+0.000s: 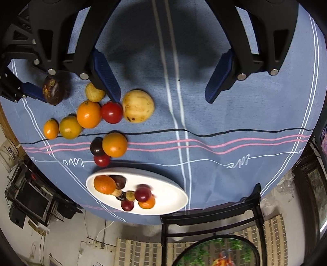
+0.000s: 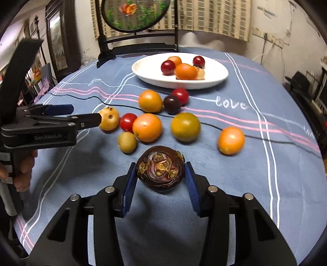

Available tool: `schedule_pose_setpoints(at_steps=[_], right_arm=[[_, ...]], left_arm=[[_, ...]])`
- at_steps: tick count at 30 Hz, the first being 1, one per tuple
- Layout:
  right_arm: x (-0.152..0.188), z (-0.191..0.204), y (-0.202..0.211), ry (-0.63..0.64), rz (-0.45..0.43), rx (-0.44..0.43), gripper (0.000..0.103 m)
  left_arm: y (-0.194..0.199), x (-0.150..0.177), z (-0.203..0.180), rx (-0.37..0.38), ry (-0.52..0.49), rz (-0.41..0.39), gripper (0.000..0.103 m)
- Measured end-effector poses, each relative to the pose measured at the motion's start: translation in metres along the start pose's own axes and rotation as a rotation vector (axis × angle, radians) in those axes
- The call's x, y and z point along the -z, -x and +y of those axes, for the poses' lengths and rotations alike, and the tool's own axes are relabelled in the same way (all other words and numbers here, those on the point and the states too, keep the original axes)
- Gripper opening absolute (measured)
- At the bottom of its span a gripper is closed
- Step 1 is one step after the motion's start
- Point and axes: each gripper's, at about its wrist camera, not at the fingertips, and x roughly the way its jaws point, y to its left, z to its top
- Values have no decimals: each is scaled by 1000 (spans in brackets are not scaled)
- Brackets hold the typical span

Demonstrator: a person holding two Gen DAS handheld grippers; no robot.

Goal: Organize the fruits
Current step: 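Grasp the dark purple mangosteen with the right gripper while the left gripper grasps the yellow pear, then carry the mangosteen and yellow pear toward the white plate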

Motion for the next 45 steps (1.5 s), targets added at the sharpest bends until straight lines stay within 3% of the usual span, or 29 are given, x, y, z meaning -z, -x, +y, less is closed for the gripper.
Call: schedule_pose_setpoints(at_steps=[6,9,11,13,14,21,31,36,45], right_arm=[[0,2,9,16,-35,-26,47],[-1,2,10,20,-40,-41,47],[-1,2,11,18,-42,-40,47],[-1,0,12,16,-43,-37,47],[-1,-1,12,15,-45,-35,47],[-8,-3,22,22,-77,-13,47],[-85,-9,52,77,-284,68,47],[-108,-18,38,82,-295,91,47],[-134,-17,-29,138,-216,78,47]], left_arm=[[-13,0,-5,3,-28,30,85],[-26,-5,-7,23,-11,59,77],[-31,-7,-10,50,-7,68,68],[-31,-8,-18,58,-38,57,45],[-29,-8,-21,53,-55,49,38],[1,-15,-17,61,-36,0,39],[41,-67,-22,45,-79,-125,39],[31,-91,-24,24,-84,-137,39],[-22,-120,-24,33,-85,-96,39]])
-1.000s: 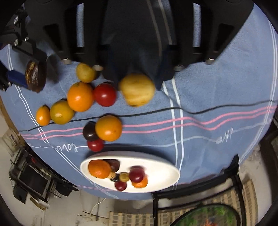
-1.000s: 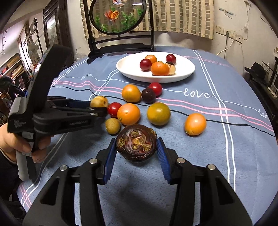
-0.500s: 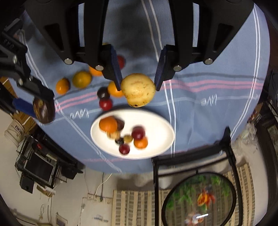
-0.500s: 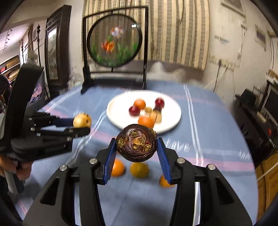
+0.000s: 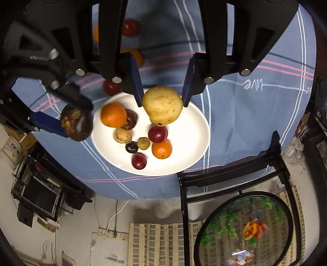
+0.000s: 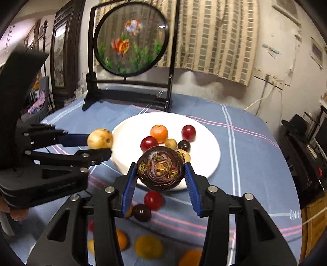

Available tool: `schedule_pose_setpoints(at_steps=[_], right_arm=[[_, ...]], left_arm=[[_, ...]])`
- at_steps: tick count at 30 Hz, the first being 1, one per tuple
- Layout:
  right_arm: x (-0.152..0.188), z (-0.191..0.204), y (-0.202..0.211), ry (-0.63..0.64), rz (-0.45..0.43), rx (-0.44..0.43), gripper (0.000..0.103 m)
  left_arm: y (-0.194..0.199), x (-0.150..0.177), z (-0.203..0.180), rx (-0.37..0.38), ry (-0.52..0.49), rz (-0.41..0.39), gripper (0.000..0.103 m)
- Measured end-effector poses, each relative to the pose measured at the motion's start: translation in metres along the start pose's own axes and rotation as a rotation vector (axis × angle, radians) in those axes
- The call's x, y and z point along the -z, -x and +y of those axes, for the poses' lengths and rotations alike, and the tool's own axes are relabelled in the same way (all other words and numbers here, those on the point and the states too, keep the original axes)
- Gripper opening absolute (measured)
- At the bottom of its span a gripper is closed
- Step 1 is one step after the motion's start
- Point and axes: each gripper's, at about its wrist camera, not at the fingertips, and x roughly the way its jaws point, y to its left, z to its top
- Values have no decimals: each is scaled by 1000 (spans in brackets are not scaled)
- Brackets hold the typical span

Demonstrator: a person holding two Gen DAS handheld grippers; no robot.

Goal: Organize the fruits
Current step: 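Carry the mangosteen and yellow pear toward the white plate, then lower both fruits onto the white plate and open both grippers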

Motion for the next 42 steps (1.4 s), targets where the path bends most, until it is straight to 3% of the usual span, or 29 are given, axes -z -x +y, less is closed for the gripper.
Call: schedule_pose_setpoints(at_steps=[7,14,17,19,20,27,30,42], right_arm=[[-13,5,-46,63,22,12,46],[-16,4,-61,73,42,15,49],[-15,3,-60,65,45,11,50],[-14,1,-57,54,42,14,50],[-15,-1,-54,43,41,10,51],[-5,-17,-27,-44,38,-3,51],[3,-23,-13,-78,38,-2,56],[60,-26,43,-114,89,41,57]], left_arm=[[-46,-10,18,-33,34,48,39],[-67,-12,27,-37,57,74,39],[-70,-12,27,-38,62,72,48],[-66,-10,28,-69,76,55,72],[-64,-10,30,-69,86,44,75],[-41,3,26,-60,89,33,79],[-24,16,27,-46,111,24,80],[27,69,3,-15,81,24,85]])
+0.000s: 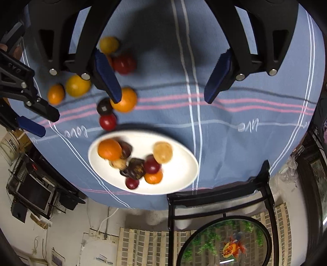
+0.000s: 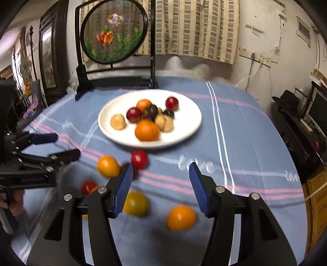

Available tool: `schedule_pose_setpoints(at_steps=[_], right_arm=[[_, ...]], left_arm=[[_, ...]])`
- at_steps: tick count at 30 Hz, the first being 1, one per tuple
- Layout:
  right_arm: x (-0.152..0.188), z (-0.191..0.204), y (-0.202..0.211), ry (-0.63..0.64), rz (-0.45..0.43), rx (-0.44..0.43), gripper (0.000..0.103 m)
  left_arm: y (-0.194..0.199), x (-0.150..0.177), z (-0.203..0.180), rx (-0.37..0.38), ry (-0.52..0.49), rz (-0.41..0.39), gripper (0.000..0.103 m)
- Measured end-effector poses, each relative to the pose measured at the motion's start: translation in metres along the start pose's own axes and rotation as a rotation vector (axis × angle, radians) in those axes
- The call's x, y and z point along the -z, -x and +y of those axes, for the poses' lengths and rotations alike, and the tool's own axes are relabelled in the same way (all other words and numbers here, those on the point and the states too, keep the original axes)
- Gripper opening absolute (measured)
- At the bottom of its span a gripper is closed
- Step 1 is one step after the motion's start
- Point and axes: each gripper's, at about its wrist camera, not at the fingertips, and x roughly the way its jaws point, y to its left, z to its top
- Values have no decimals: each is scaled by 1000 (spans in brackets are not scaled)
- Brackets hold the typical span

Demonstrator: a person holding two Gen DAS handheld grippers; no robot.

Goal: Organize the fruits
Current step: 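Lower both fruits onto the white plate and open both grippers, then grasp a tangerine with the right gripper while the left gripper grasps a small yellow-green fruit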

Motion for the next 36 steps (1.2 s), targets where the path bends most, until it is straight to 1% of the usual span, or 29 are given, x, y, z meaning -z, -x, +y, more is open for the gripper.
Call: schedule_pose_setpoints(at_steps=[5,8,12,17,18,19,25,29,32,33,34,35,36], right_arm=[[28,-11,6,-19,61,32,57],[39,-16,5,-20,93,44,57],[45,-14,2,-13,112,38,57],[46,-10,-25,-3,169,43,56],[46,-11,-32,-2,185,52,51],[45,-11,-36,-6,193,64,38],[46,-18,-27,-32,153,31,38],[47,-22,-20,-51,126,5,38],[47,-22,-17,-56,118,-9,38],[47,-23,-17,-59,114,-14,38],[47,-23,-16,-59,113,-16,38],[47,-23,-15,-60,109,-19,38],[47,-24,-14,-60,106,-21,38]], left_arm=[[6,25,-7,29,-5,26,86],[6,32,-10,38,-10,36,86],[7,37,-10,45,-14,42,86],[9,43,-12,56,-22,55,86],[8,45,-13,57,-27,60,86],[8,46,-14,58,-32,65,86],[-3,53,-28,73,-62,112,86],[-7,56,-36,59,-77,120,86],[-9,56,-41,61,-88,128,85],[-11,56,-44,58,-96,132,80],[-12,55,-46,59,-98,136,73],[-14,55,-47,63,-96,143,69],[-18,55,-49,65,-89,150,58]])
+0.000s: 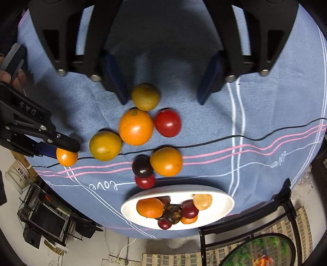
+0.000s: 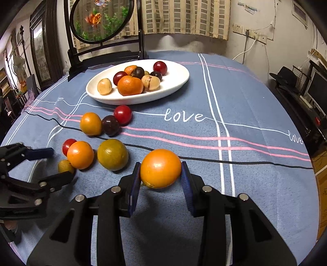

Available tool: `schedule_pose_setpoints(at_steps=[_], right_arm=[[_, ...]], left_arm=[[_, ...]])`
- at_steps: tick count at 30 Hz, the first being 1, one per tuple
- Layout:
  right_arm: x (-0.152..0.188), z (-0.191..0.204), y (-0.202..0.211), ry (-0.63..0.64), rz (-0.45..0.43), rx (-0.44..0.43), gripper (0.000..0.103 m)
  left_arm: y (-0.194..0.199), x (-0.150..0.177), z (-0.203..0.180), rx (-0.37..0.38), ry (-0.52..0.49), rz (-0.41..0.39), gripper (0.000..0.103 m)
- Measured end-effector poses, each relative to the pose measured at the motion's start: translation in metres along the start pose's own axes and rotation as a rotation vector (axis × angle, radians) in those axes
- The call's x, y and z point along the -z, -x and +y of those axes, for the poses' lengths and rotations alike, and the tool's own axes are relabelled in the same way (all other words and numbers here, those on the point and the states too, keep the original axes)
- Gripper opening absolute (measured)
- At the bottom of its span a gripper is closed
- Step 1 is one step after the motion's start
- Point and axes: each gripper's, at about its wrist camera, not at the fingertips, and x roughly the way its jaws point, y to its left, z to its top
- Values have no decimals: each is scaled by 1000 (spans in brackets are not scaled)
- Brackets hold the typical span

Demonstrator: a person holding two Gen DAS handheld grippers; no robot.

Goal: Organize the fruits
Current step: 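Grasp a tangerine with the right gripper while the left gripper grasps a small yellow-green fruit, then carry both fruits over the white plate and open both grippers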

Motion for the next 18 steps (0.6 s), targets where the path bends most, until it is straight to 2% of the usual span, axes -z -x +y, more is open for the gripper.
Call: schedule_pose_setpoints(at_steps=[1,2,4,10,15,18], right_arm=[[0,-1,1,-1,-4,-3,38],[0,-1,1,-2,-7,-5,38],[1,-2,2,-7,-13,-11,38],[-2,-1,12,-6,-45,-17,38],[-20,9,30,11,-110,-23,38],[-41,19,45,42,-171,-31,38]], left_arm=[[-2,-1,-1,3,6,5,46],[-3,-1,-1,1,6,7,43],[-2,-1,-5,-8,-17,8,27],[21,-6,11,-8,-4,-32,27],[54,-31,34,-18,10,-115,26],[67,-50,43,-26,7,-166,26]])
